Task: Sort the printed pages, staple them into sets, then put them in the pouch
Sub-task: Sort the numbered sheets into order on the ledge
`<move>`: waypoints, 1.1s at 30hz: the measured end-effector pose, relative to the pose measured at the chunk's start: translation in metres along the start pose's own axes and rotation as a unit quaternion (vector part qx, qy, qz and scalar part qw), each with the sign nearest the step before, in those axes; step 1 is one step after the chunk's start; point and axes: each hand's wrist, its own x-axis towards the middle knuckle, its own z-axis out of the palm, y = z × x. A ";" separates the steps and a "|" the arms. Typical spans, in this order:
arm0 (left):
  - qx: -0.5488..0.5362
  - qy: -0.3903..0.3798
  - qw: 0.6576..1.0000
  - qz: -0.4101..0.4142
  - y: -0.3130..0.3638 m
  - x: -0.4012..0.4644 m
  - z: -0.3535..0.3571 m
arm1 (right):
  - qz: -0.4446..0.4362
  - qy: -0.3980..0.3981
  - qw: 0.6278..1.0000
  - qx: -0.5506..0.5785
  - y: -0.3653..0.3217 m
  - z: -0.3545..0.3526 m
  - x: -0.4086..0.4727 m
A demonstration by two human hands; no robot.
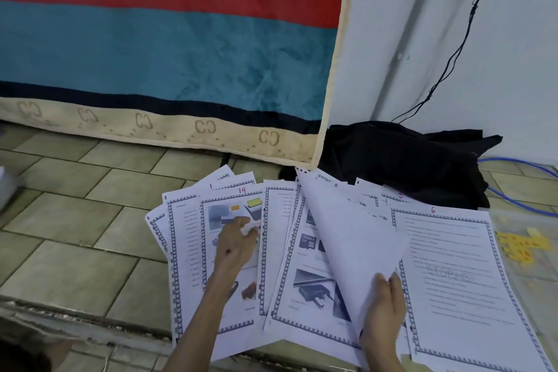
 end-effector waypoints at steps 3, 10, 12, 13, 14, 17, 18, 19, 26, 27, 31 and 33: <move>0.093 0.079 0.992 -0.013 -0.012 0.005 -0.003 | -0.097 -0.043 0.989 -0.105 -0.001 -0.012 0.003; 0.211 0.115 0.970 -0.039 -0.016 0.001 0.002 | -0.202 -0.312 0.863 -0.341 0.011 -0.015 -0.013; 0.219 0.151 0.964 -0.006 -0.011 -0.005 0.008 | -0.153 -0.281 0.898 -0.301 0.015 -0.011 -0.015; 0.187 0.137 0.973 0.004 -0.008 -0.007 0.011 | -0.124 -0.243 0.925 -0.263 0.017 -0.010 -0.013; 0.134 0.107 0.985 0.003 -0.003 -0.009 0.013 | -0.094 -0.203 0.950 -0.216 0.015 -0.010 -0.012; 0.034 -0.031 0.998 -0.050 0.006 -0.011 0.020 | 0.003 -0.110 0.988 -0.108 0.009 -0.014 -0.004; 0.017 -0.057 0.997 -0.051 0.007 -0.010 0.021 | 0.020 -0.085 0.993 -0.076 0.010 -0.014 -0.002; -0.010 -0.071 0.996 -0.048 0.009 -0.008 0.020 | 0.027 -0.054 0.997 -0.047 0.010 -0.014 0.000; -0.027 -0.003 0.999 -0.026 0.004 -0.012 0.004 | -0.006 -0.001 1.000 -0.003 0.002 -0.017 0.005; 0.003 0.026 0.999 -0.027 0.001 -0.013 0.000 | -0.007 -0.012 1.000 -0.001 0.002 -0.018 0.004; 0.019 0.101 0.994 -0.041 -0.018 -0.006 -0.023 | 0.020 -0.042 0.999 0.013 0.004 -0.030 0.009; 0.018 0.128 0.990 -0.052 -0.026 -0.001 -0.030 | 0.018 -0.059 0.998 0.009 0.005 -0.033 0.010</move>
